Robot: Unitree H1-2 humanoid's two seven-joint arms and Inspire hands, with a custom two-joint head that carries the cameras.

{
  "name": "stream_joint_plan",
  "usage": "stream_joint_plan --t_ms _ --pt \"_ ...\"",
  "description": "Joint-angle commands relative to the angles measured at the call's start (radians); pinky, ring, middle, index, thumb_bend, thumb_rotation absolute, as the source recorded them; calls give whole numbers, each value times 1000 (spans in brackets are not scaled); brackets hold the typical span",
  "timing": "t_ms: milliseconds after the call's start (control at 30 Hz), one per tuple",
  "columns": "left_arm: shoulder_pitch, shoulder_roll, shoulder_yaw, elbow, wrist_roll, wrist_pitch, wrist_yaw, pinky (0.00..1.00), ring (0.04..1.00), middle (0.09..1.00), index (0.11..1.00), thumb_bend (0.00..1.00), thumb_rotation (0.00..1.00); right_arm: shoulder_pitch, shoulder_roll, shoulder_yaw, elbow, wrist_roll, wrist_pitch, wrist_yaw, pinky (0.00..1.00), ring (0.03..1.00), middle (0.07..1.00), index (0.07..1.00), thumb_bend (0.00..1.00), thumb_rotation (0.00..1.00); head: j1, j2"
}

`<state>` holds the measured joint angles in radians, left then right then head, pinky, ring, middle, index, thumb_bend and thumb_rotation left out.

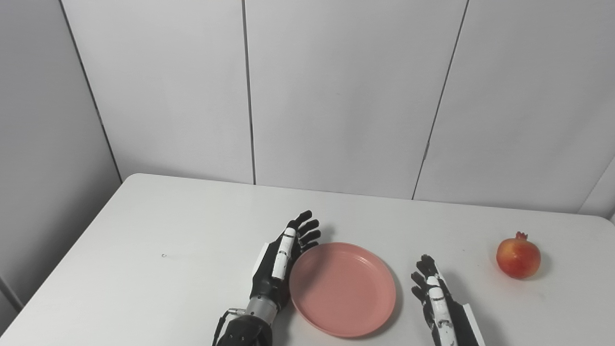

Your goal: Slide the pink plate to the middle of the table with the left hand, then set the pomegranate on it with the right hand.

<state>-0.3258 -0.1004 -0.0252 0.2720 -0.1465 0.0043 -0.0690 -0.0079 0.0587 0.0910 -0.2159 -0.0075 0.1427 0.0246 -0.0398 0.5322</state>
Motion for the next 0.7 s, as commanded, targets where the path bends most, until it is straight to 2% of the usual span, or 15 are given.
stream_joint_plan --t_ms 0,300,433,667 --pt "20 -13 -3 10 11 8 10 853 851 864 851 406 1000 -21 11 3 -37 -6 -5 -6 955 946 963 965 250 1000 -9 5" --pt "29 -11 -13 -4 31 -4 12 872 866 877 863 405 1000 -27 19 3 -49 -24 11 -20 942 944 958 961 269 1000 -56 22" --pt "37 -4 -6 -9 16 -9 1 876 861 874 861 404 1000 -34 24 -2 -63 -29 27 -28 962 953 965 969 277 1000 -126 28" --pt "45 5 3 -17 2 -1 -15 857 852 866 852 415 1000 -50 18 -14 -88 -55 22 -47 952 948 964 970 274 1000 -186 28"
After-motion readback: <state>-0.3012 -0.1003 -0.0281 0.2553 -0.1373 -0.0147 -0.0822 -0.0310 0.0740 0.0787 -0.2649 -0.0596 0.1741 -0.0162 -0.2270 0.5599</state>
